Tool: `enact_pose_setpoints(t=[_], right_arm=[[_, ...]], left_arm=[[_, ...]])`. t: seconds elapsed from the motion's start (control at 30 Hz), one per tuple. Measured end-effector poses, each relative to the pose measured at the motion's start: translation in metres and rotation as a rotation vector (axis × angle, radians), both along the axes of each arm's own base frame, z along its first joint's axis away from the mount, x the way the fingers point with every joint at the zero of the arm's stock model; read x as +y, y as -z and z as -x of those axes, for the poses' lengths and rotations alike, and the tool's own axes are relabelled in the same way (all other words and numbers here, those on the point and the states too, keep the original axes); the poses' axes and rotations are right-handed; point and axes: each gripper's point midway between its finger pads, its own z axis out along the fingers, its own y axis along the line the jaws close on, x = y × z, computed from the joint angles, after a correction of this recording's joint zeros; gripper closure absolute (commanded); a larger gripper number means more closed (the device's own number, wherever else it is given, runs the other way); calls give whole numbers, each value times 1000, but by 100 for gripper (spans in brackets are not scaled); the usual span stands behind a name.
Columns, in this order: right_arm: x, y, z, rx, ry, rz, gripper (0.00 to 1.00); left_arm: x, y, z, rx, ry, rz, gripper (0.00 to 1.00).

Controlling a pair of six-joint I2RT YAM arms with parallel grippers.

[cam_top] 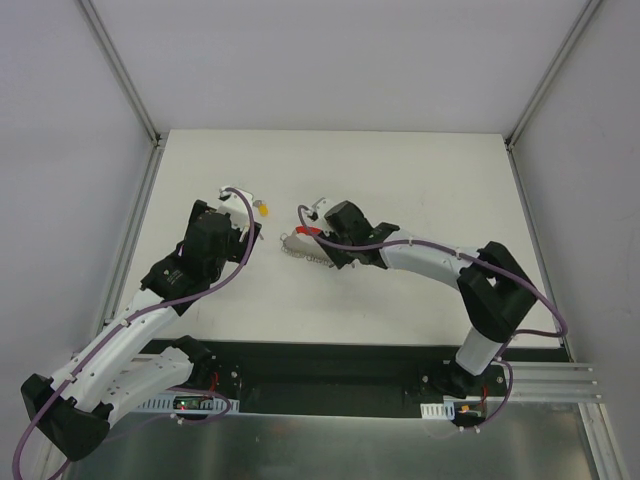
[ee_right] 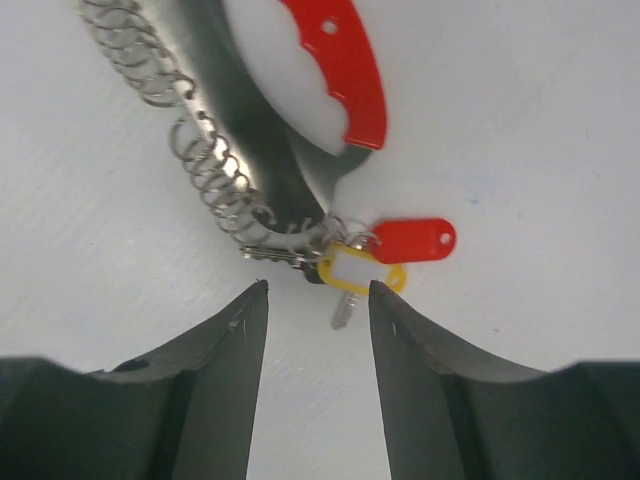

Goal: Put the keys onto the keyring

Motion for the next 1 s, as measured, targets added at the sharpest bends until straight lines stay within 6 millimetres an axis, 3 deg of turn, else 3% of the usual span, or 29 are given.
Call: enact_pose_setpoints(t=[0.13, 0.27, 0.57, 1.0], right_arm=[[26, 0, 15, -10, -77, -27, 60], [41, 14, 25, 9, -122, -20, 65], [38, 46, 30, 58, -125, 42, 69], [43, 46, 18, 14, -120, 54, 72]], left_arm=[[0, 0, 0, 0, -1, 0, 12], [0, 0, 0, 0, 0, 0, 12], [0, 0, 0, 0, 0, 0, 11], [0, 0, 0, 0, 0, 1, 11]])
